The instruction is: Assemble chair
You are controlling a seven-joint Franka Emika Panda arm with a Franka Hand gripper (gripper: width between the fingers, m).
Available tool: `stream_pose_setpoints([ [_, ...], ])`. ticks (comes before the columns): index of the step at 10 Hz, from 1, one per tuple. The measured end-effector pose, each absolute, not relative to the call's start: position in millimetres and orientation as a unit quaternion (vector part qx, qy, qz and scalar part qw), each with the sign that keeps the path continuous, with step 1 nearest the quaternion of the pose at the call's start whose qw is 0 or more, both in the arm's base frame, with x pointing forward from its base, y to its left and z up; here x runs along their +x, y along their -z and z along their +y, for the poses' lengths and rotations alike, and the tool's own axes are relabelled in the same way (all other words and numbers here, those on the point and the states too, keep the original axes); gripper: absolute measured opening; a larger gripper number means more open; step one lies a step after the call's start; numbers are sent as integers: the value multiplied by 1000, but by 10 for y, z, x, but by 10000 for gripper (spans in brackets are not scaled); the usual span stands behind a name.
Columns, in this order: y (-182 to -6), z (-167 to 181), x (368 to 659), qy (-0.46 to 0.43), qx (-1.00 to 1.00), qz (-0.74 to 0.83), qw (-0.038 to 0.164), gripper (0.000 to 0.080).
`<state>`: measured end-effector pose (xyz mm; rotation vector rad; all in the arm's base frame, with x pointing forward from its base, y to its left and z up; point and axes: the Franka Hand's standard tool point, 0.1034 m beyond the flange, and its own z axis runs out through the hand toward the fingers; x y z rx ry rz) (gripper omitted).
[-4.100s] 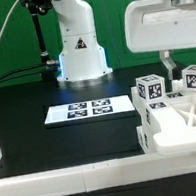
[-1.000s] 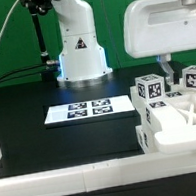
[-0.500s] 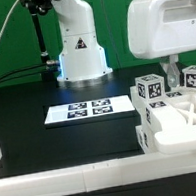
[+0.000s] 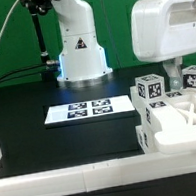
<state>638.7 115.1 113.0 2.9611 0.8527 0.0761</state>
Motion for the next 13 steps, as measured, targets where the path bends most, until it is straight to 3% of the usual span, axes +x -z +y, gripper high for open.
stream_pose_setpoints([
  [1, -1129, 1151, 6387, -26, 969, 244, 29, 371],
  [2, -1129, 1151, 6387, -26, 975, 220, 28, 265],
  [5, -1128, 1152, 6386, -29, 993, 108, 25, 266],
  [9, -1100, 1215, 6339, -30, 986, -166, 17, 266],
  [11, -1100, 1244, 6334, -31, 957, -287, 10, 266],
  [13, -1109, 1257, 6370, -35, 924, -380, -10, 268],
])
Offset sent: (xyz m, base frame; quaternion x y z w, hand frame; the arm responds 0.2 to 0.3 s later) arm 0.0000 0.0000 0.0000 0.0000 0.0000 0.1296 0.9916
